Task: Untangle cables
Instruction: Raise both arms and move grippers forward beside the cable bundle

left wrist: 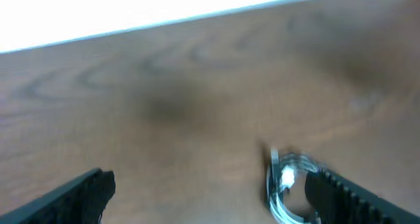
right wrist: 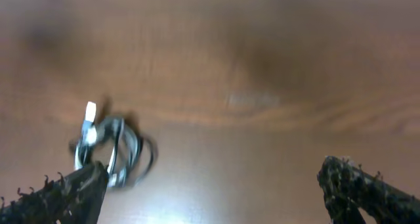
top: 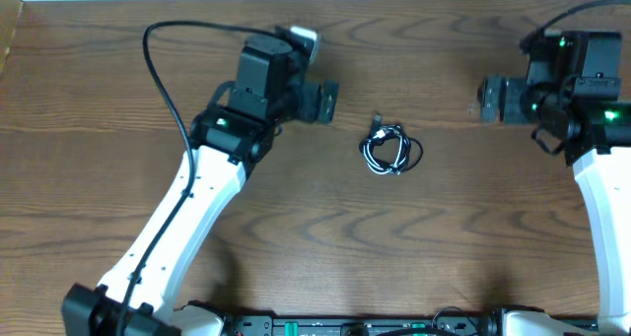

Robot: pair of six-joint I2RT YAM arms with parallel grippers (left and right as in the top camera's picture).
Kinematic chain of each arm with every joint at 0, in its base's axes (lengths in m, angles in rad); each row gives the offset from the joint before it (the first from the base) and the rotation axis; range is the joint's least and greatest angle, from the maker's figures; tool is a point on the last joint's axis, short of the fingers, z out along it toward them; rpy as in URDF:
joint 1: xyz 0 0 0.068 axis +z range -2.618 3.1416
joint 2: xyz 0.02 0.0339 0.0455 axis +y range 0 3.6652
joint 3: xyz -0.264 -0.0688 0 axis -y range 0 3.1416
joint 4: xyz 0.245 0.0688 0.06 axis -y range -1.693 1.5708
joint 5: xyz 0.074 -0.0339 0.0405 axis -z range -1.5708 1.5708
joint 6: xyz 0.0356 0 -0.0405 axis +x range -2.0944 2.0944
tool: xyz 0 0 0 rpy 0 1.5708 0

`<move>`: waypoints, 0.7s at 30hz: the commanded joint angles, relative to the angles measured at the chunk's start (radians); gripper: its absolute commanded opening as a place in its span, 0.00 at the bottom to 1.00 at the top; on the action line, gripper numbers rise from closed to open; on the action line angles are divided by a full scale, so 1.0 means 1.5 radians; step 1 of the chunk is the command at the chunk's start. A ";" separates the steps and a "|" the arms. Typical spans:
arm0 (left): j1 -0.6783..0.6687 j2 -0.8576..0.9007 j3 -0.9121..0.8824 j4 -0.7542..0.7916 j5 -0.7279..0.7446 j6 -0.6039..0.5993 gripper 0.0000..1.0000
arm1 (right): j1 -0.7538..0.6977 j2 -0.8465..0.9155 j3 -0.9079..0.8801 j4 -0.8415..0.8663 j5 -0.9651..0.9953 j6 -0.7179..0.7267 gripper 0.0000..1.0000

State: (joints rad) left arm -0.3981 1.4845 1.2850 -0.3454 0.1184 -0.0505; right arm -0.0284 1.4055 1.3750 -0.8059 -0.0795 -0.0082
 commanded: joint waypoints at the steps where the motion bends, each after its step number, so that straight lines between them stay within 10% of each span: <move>1: 0.003 0.044 0.010 0.069 -0.062 -0.102 0.98 | 0.001 0.021 0.012 0.077 0.019 -0.005 0.99; 11: 0.012 0.159 0.041 0.202 -0.080 -0.092 0.98 | -0.019 0.168 0.037 0.164 0.003 -0.021 0.99; 21: 0.014 0.187 0.202 -0.094 -0.141 0.035 0.98 | -0.061 0.245 0.187 -0.060 -0.011 -0.020 0.99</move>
State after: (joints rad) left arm -0.3805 1.7908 1.5345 -0.4164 -0.0654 -0.1024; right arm -0.1120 1.8191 1.6024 -0.8562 -0.0925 -0.0303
